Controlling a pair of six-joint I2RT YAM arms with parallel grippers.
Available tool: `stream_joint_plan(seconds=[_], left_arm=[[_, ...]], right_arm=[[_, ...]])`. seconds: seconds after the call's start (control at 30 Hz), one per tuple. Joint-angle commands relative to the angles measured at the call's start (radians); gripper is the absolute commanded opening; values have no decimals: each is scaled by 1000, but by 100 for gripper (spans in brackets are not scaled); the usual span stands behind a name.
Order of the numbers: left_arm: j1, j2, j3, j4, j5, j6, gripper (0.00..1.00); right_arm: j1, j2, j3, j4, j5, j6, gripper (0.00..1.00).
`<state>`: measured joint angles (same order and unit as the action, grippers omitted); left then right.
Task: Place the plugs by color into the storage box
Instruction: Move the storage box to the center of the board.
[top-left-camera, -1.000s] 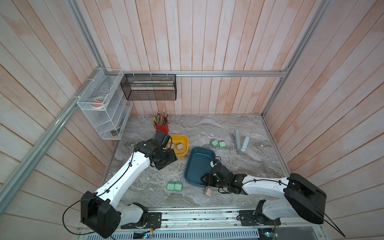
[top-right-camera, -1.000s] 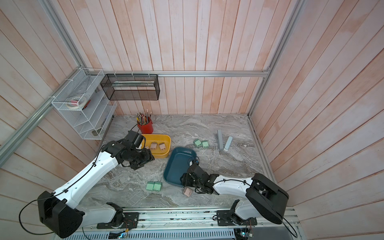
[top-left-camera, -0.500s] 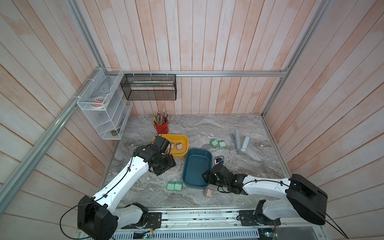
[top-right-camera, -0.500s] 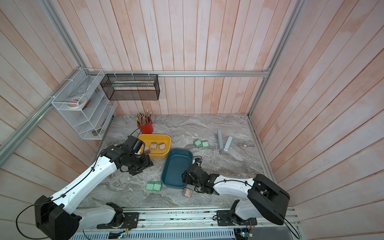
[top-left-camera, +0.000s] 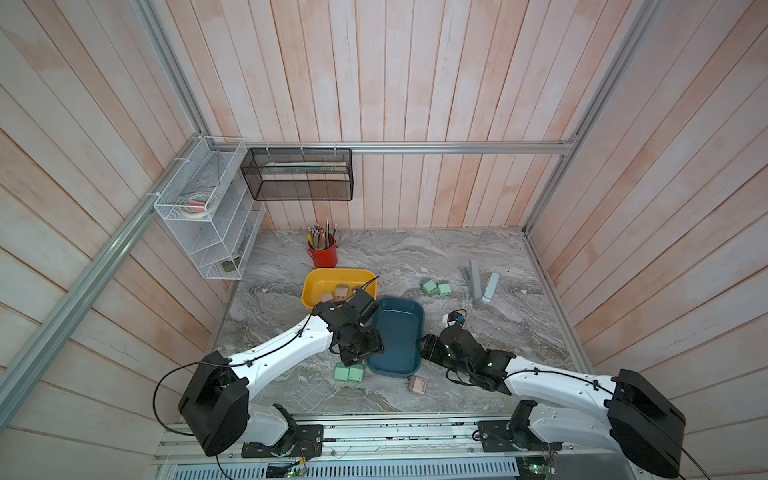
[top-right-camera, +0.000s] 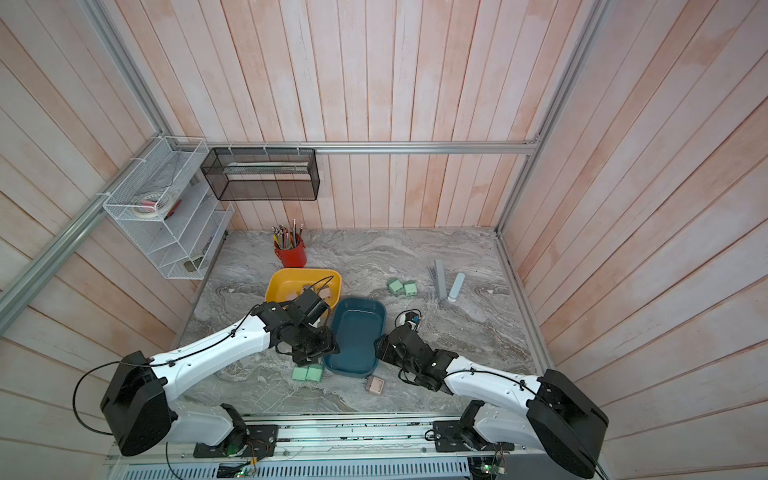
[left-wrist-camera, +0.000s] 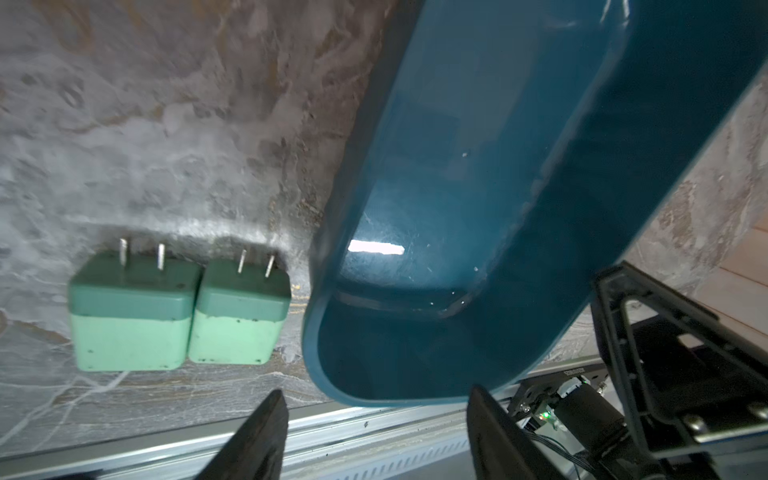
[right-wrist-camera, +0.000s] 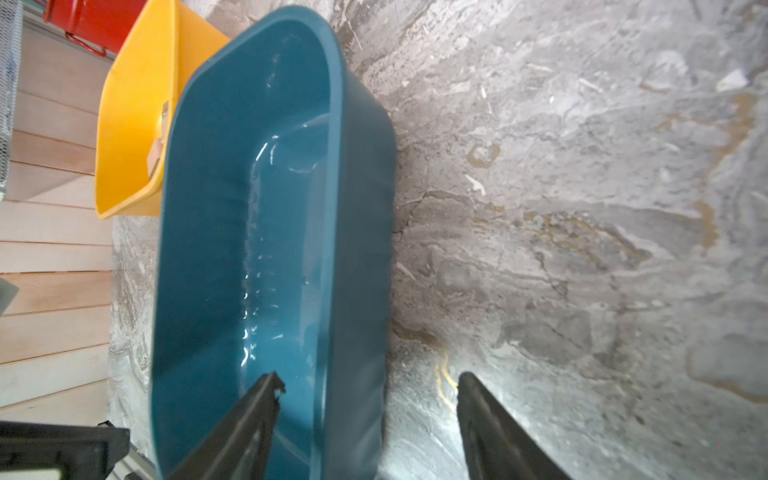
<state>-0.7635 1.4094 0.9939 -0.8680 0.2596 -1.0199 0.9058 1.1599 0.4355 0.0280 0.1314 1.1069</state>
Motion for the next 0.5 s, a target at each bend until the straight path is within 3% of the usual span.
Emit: stream_joint_plan(seconds=[0.0,0.23,0.47], left_arm=[[-36,9,-27,50,21,-60,70],[-46,94,-35,156,43,-54,70],[-46,356,202,189,59,39,69]], right_arm=[[-7,-8,-19,-31,4,13,71],[-11,-23,-21,-45,-5,-1,72],[-35,-136,-52,-121,8,10,72]])
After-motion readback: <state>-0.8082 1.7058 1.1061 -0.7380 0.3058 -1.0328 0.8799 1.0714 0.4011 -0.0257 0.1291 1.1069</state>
